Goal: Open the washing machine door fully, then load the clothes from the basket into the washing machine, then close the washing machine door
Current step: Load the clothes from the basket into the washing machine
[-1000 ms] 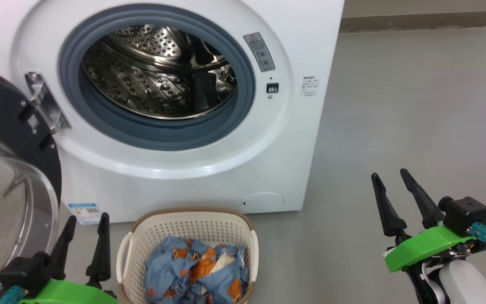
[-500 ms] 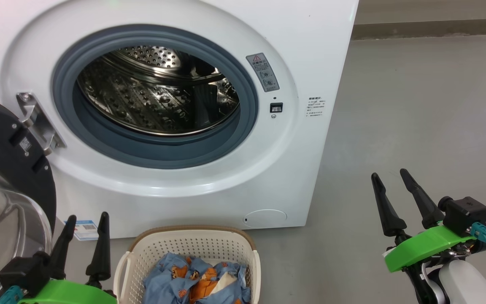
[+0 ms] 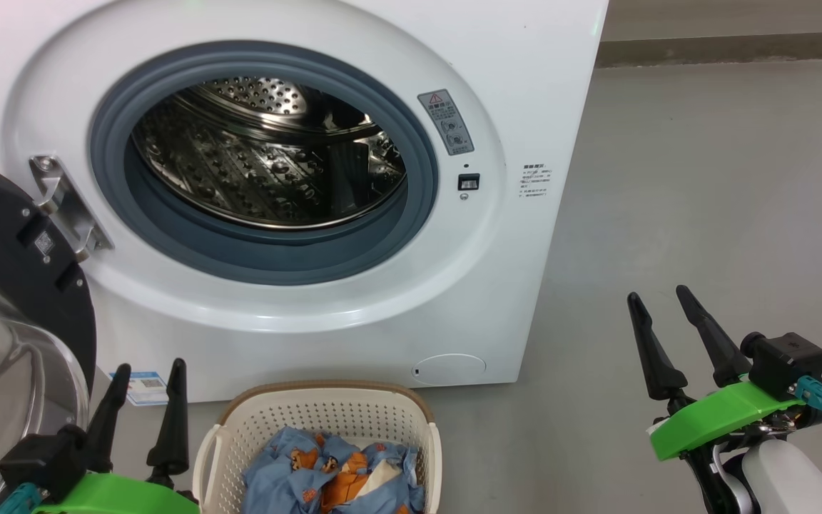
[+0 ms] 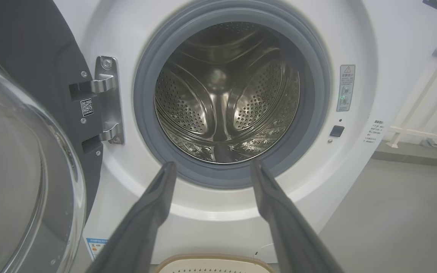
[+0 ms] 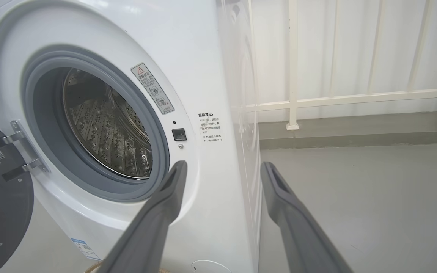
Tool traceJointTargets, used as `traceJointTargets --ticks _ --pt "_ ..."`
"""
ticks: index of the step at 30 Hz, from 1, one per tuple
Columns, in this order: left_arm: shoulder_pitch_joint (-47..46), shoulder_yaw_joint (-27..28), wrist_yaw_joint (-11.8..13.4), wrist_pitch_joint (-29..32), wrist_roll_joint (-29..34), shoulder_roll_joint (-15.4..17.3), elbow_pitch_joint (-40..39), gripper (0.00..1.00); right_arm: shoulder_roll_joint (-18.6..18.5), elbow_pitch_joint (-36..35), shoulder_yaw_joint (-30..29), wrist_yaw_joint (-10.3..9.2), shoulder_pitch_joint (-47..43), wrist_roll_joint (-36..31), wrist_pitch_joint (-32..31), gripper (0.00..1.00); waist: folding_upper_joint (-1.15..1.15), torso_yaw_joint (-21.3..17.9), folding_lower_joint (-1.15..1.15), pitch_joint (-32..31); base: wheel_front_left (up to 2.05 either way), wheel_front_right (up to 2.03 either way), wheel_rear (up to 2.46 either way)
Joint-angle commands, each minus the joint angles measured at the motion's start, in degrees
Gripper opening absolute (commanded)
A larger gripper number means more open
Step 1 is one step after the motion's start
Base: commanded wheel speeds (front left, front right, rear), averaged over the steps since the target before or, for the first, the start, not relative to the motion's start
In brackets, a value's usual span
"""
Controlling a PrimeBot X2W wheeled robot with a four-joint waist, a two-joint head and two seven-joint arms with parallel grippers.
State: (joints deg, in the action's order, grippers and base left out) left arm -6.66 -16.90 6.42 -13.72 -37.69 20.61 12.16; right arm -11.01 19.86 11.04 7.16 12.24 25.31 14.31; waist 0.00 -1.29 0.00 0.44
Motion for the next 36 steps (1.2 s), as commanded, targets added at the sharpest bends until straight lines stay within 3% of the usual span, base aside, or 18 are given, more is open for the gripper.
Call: traceJointTargets --ticks 1,36 --pt "-1.6 1.9 0.3 -0.8 -0.1 1.7 -1.5 1.00 -0.4 -1.2 1.1 0.33 0.6 0.1 0.7 1.00 0.00 0.0 0.00 0.0 0.00 0.00 0.00" --pt "-2.8 2.2 1.0 -1.1 0.3 1.2 -1.4 1.00 -0.2 -1.4 2.3 0.33 1.5 0.3 0.7 1.00 0.00 -1.1 0.00 3.0 0.00 0.00 0.00"
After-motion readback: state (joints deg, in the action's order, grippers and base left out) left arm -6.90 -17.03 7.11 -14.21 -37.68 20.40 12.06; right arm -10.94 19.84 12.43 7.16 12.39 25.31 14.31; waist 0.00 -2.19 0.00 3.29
